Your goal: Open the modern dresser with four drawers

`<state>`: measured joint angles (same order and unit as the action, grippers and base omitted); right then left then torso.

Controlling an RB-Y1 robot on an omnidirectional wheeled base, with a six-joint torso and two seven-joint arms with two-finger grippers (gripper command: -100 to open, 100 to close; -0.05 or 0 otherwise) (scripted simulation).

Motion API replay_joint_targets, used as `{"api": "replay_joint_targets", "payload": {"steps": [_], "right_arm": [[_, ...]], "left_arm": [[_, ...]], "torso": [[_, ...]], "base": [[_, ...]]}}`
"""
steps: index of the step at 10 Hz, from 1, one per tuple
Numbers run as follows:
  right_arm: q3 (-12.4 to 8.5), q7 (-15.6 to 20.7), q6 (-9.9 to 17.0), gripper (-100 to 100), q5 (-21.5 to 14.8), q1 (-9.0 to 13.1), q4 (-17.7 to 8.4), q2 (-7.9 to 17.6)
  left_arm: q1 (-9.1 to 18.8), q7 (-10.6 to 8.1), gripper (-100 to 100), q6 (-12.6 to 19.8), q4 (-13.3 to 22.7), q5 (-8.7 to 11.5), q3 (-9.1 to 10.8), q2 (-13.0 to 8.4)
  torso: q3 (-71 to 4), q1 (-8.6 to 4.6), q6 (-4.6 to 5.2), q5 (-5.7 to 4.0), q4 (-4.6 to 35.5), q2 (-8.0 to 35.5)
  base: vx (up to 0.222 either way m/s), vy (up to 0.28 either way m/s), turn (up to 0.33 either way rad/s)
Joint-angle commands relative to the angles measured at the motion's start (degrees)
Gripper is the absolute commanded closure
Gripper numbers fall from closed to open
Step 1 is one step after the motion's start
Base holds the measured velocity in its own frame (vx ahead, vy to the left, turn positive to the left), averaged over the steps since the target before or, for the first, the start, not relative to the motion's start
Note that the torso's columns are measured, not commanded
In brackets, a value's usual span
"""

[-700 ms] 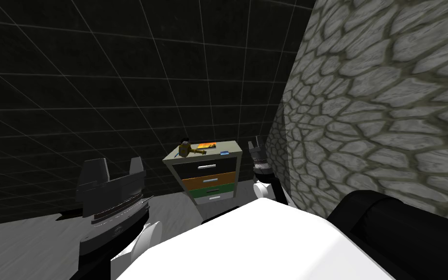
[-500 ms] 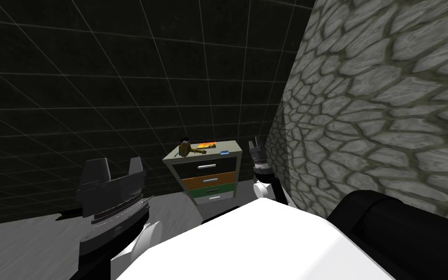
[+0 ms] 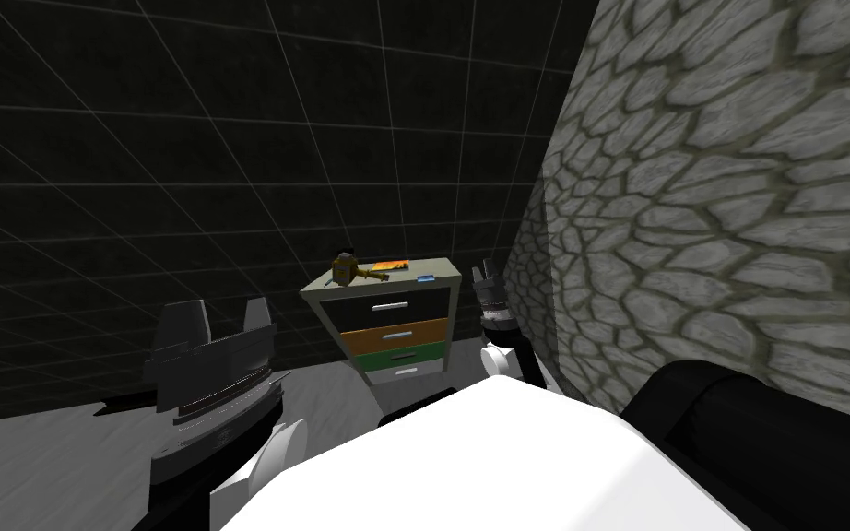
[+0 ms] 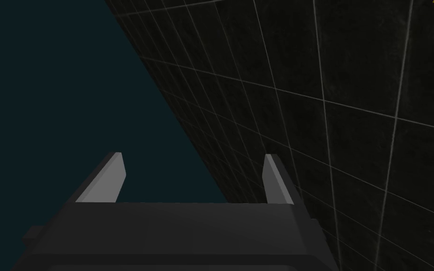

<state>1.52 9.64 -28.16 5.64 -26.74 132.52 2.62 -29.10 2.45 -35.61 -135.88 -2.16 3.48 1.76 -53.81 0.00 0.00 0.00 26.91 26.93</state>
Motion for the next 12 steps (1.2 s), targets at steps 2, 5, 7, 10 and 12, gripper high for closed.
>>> {"api": "replay_joint_targets", "payload": {"steps": [2, 5, 7, 10, 12], "right_arm": [[0.0, 0.0, 0.0, 0, 0.0, 0.0, 0.0, 0.0], [-1.0, 2.7, 1.2, -100, -3.4, 0.2, -1.1, 4.0], [-1.8, 4.8, 2.1, -100, -6.2, 0.2, -1.8, 5.9], [-3.4, 8.8, 3.7, -100, -11.4, 0.4, -3.0, 8.7], [-4.7, 11.8, 5.0, -100, -15.0, 0.4, -3.8, 10.4]], "left_arm": [[0.0, 0.00, 0, 0.0, 0.0, 0.0, 0.00, 0.0], [0.0, 0.00, 0, 0.0, 0.0, 0.0, -0.01, 0.0], [0.0, 0.00, 0, 0.0, 0.0, 0.0, -0.01, 0.0], [0.0, 0.00, 0, 0.0, 0.0, 0.0, -0.01, 0.0], [0.0, 0.00, 0, 0.0, 0.0, 0.0, -0.01, 0.0]], "torso": [[-16.9, 0.00, 0.00, 0.00, 8.5, 8.5], [-30.5, 0.22, 0.00, 0.07, 15.1, 15.1], [-30.8, 0.05, 0.00, 0.02, 15.3, 15.3], [-30.8, 0.13, 0.00, 0.04, 15.4, 15.3], [-30.7, -0.03, 0.00, -0.01, 15.4, 15.4]], "base": [[0.000, 0.000, 0.000], [0.010, 0.079, -0.029], [0.014, 0.105, -0.046], [0.024, 0.150, -0.066], [-0.002, 0.150, -0.076]]}}
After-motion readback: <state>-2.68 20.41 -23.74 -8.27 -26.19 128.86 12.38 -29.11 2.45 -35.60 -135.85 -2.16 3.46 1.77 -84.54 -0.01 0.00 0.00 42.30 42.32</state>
